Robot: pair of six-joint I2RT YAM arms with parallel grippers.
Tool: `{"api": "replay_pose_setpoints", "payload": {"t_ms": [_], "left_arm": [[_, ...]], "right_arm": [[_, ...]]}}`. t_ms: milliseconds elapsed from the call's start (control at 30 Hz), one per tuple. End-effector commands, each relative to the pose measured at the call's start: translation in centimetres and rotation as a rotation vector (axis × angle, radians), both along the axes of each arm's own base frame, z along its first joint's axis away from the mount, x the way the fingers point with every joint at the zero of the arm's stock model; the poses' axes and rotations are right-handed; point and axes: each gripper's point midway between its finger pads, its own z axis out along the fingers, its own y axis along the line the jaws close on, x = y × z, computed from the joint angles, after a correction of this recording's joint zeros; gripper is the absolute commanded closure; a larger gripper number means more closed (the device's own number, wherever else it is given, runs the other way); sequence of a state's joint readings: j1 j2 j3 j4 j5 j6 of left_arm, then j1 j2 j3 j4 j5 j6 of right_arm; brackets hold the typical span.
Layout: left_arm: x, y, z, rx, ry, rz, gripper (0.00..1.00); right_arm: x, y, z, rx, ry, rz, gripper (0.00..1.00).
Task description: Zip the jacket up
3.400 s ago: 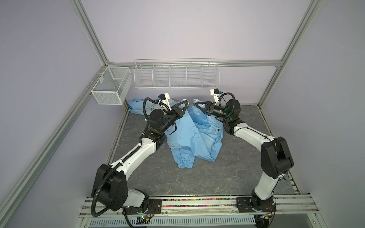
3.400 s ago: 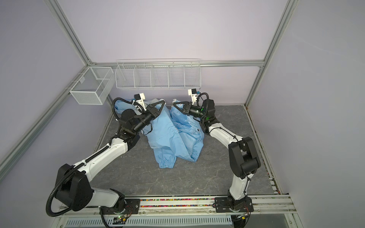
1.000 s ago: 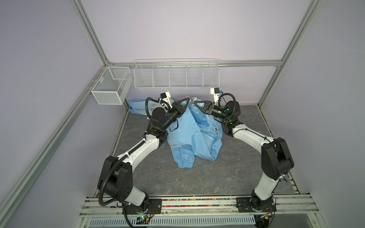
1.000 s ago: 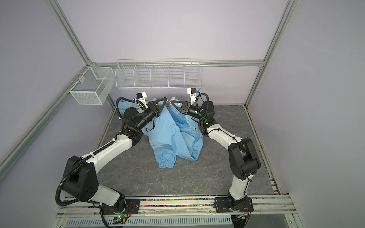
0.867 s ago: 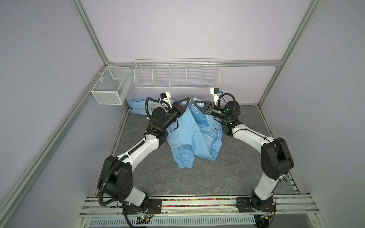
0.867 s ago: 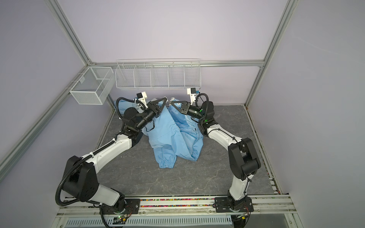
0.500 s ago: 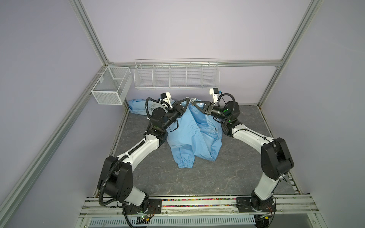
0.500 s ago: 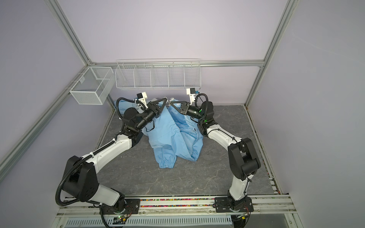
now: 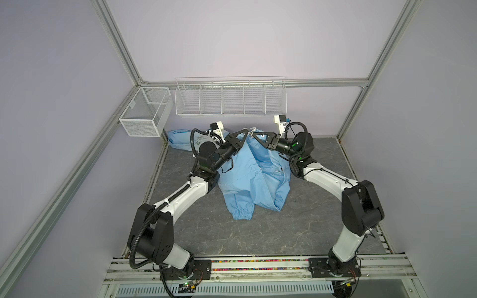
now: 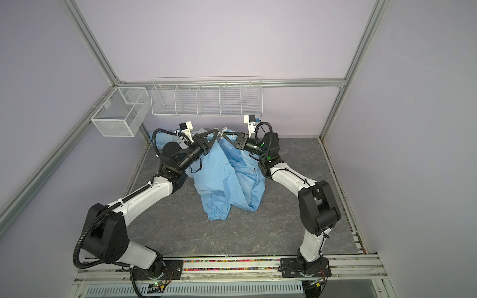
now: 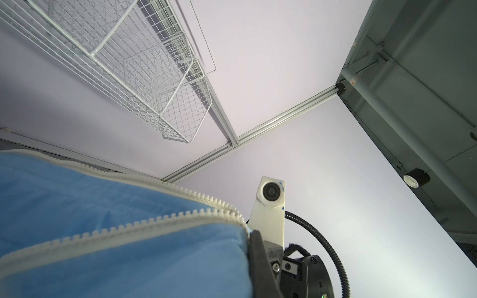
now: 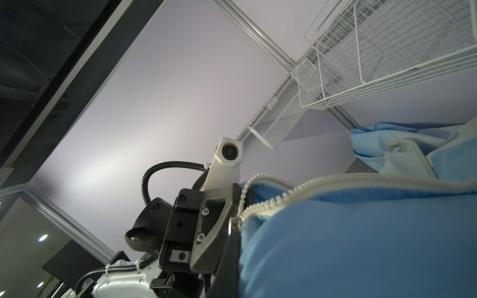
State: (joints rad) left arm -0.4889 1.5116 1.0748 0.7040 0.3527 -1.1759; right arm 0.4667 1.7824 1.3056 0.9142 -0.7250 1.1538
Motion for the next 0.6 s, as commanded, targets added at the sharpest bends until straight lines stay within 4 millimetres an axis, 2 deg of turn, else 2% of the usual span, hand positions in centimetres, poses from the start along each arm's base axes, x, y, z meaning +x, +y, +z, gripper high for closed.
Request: {"api": "replay_pose_setpoints", "payload": {"t_ms": [0, 567], "left_arm": [[-0.1, 0.2, 0.8, -0.032, -0.028, -0.006, 1.00], [-1.1, -1.0, -0.3, -0.011, 0.031, -0.109, 1.00]], "right_arm": [[-2.4, -1.0, 4.9, 0.075, -0.136, 0.004, 0.93], [-1.6, -1.1, 5.1, 0.094, -0.119, -0.012, 0.93]]}}
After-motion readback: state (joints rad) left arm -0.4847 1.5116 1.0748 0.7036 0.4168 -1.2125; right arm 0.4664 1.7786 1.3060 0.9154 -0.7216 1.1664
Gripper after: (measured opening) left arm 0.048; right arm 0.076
